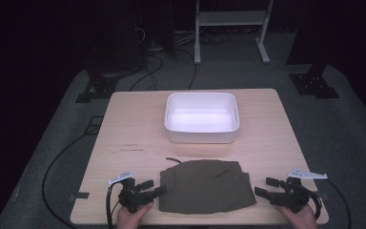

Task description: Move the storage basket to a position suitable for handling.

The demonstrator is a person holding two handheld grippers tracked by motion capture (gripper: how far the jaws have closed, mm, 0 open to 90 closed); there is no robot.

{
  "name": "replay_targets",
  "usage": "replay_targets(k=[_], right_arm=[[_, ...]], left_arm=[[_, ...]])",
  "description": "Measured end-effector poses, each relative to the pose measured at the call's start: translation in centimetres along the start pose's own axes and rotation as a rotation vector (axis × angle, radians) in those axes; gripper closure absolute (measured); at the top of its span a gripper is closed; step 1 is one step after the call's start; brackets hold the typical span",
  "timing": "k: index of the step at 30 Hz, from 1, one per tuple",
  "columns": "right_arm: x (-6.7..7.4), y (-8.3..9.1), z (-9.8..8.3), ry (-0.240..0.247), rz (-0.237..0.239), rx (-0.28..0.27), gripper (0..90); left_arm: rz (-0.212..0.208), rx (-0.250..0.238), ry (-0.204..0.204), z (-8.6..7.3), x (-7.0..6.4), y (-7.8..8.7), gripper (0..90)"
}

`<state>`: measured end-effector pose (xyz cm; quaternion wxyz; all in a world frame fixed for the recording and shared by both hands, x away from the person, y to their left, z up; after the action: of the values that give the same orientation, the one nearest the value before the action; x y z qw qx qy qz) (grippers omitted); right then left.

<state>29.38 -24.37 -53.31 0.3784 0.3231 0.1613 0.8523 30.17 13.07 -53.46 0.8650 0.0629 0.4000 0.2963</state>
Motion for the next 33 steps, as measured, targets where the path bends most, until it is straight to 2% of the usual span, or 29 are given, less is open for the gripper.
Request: replay_targets(k=[12, 19, 23, 25, 29, 33], right_arm=[[0.2, -1.4, -0.7, -0.032, 0.018, 0.058, 15.4], [0.5, -2.0, -1.1, -0.069, 0.031, 0.083, 15.4], [0.9, -2.5, -1.2, -0.076, 0.04, 0.095, 16.5], [1.0, -2.6, -1.2, -0.078, 0.041, 0.097, 16.7], [1.5, -3.0, -1.1, -0.093, 0.064, 0.105, 17.0], [2.2, -3.6, -1.1, -0.109, 0.093, 0.121, 21.2]], left_arm=[[-0.002, 0.052, 0.012, -0.8, -0.2, -1.3, 5.5], [-0.013, 0.067, 0.0, -1.1, -0.8, -2.0, 5.5], [-0.026, 0.071, -0.003, -1.3, -1.3, -2.7, 5.6], [-0.035, 0.08, -0.019, -1.5, -1.6, -3.1, 5.6], [-0.039, 0.091, -0.029, -1.6, -2.0, -3.7, 5.7], [-0.044, 0.1, -0.027, -1.5, -2.2, -4.2, 6.2]])
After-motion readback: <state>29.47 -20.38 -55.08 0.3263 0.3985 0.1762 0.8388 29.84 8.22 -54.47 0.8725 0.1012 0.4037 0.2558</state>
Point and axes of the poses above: each handheld gripper's, and its own axes: y roughly backward along the jaws, z roughly out of its top, x roughly to its left, the point moved 9 cm from there along -y, roughly forward along the jaws, and after that the axes turned 3 degrees about -z, right-handed, at the moved point
